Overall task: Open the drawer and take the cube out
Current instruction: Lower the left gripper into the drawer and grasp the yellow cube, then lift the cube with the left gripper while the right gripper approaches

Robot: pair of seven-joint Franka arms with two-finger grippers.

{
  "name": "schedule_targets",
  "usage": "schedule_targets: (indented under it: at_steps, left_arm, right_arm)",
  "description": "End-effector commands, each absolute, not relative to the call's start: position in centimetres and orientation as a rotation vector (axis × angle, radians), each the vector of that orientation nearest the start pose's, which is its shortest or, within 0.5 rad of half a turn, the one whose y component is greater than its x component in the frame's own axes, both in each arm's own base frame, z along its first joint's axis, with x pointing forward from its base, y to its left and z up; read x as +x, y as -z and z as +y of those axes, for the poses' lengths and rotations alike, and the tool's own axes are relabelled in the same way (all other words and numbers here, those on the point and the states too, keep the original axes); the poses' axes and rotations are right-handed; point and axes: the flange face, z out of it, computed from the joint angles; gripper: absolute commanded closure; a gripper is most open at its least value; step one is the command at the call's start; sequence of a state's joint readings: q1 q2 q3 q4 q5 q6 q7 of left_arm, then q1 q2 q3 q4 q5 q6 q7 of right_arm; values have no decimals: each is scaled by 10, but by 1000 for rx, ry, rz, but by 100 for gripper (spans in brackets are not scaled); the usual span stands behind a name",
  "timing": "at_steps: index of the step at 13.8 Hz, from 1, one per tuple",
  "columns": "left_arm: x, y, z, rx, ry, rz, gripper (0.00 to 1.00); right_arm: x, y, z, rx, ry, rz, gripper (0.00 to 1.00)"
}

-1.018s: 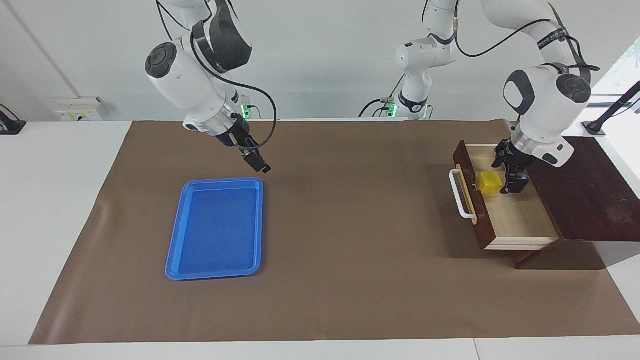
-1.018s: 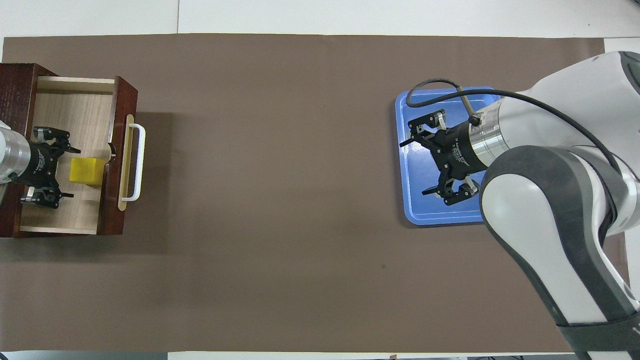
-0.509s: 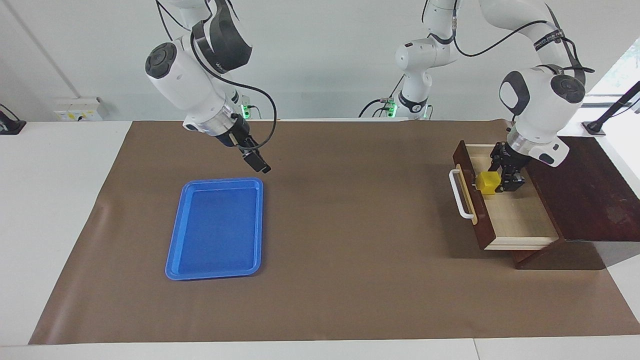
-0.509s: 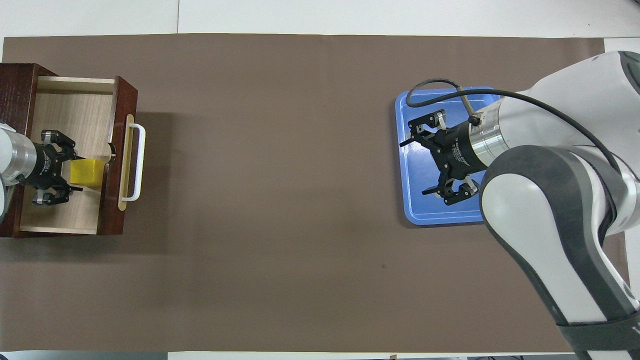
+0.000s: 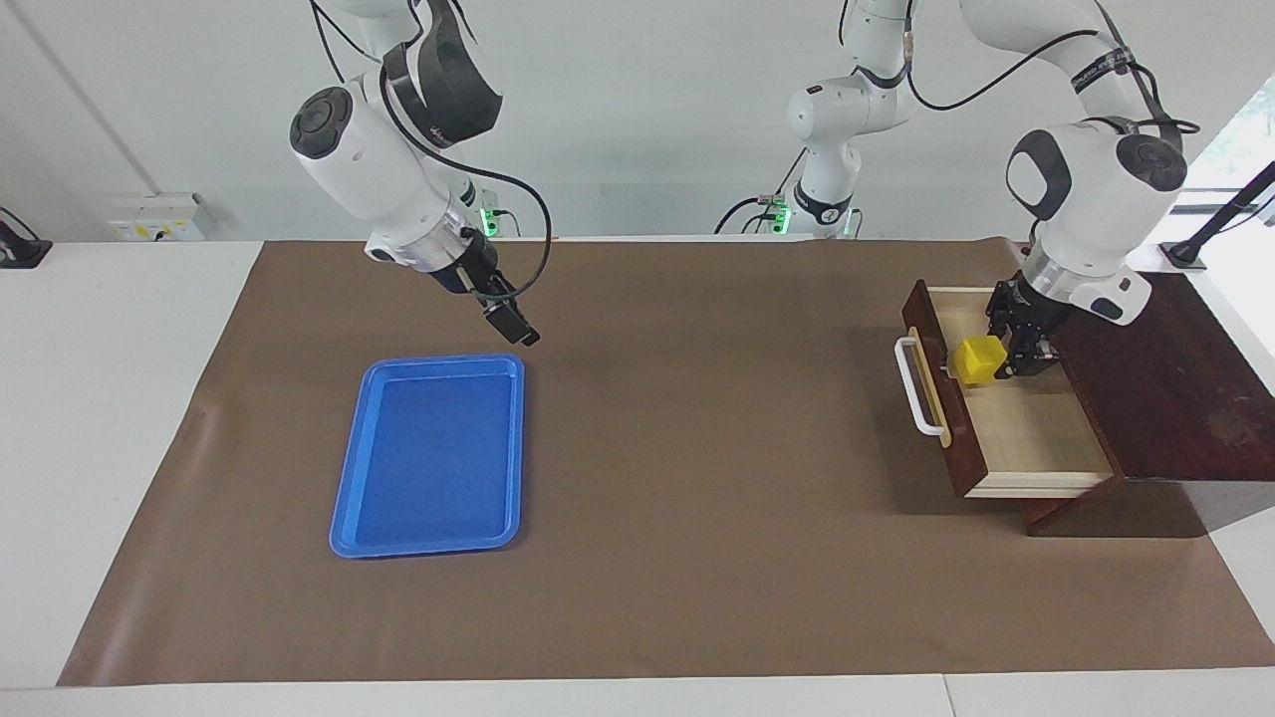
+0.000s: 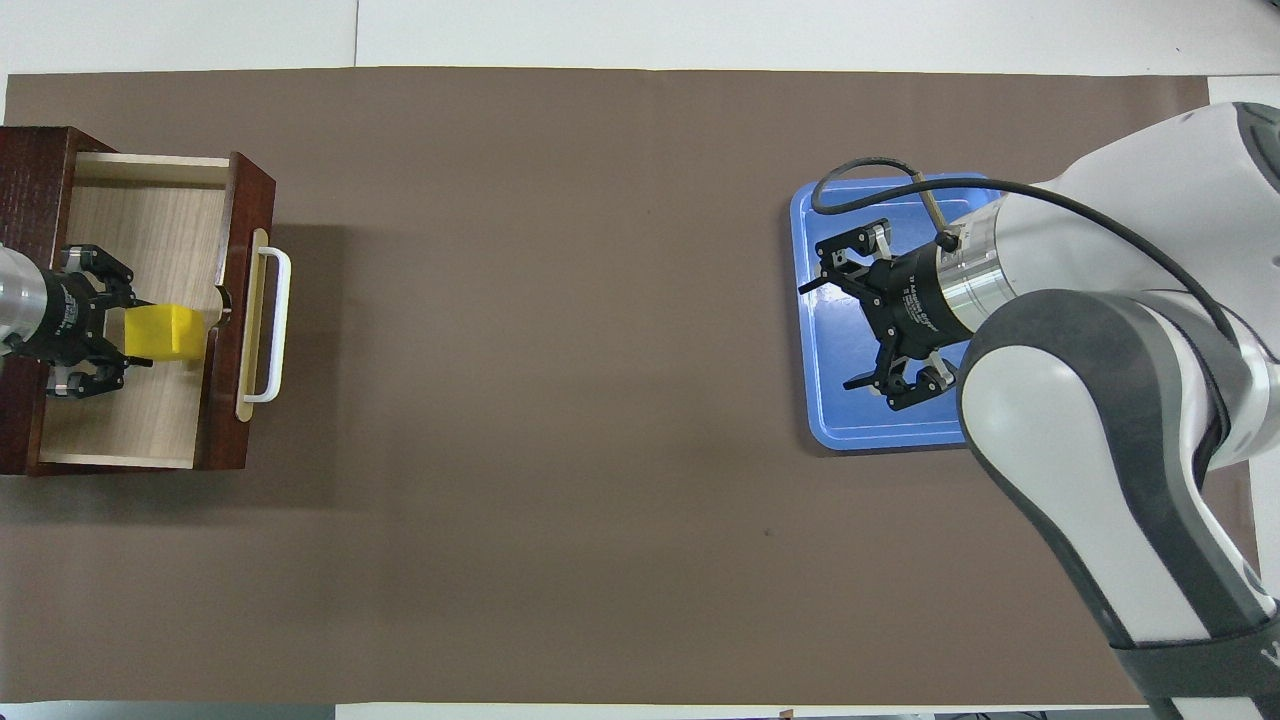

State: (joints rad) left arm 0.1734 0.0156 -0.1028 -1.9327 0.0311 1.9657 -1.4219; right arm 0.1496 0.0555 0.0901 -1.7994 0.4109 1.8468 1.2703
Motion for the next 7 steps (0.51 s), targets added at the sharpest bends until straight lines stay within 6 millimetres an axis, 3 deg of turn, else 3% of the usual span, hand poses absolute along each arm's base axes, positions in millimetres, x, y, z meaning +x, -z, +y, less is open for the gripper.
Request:
schedule_targets:
  at_steps: [1,2,4,6,7]
  left_arm:
    - [576,-534,36,-2294,-16,-2115,100]
    - [575,-543,23,-2291,-23,-2113,100]
    - [574,-546,-23,-2214,-21,-2187,100]
    - [563,-540,-88,-2209,-18,-2182,100]
    - [557,-540,-110,-2193,-19,-2194,100]
  right_arm:
    - [561,-512,166,-2339,-411,1545,0]
    - [561,-512,166,-2338,-411,1547,0]
    - [561,-512,167,-2333,-413,1553,0]
    - [560,-512,170,-2319,-426,1568,0]
    - [563,-509,176,-2288,-460,1578,0]
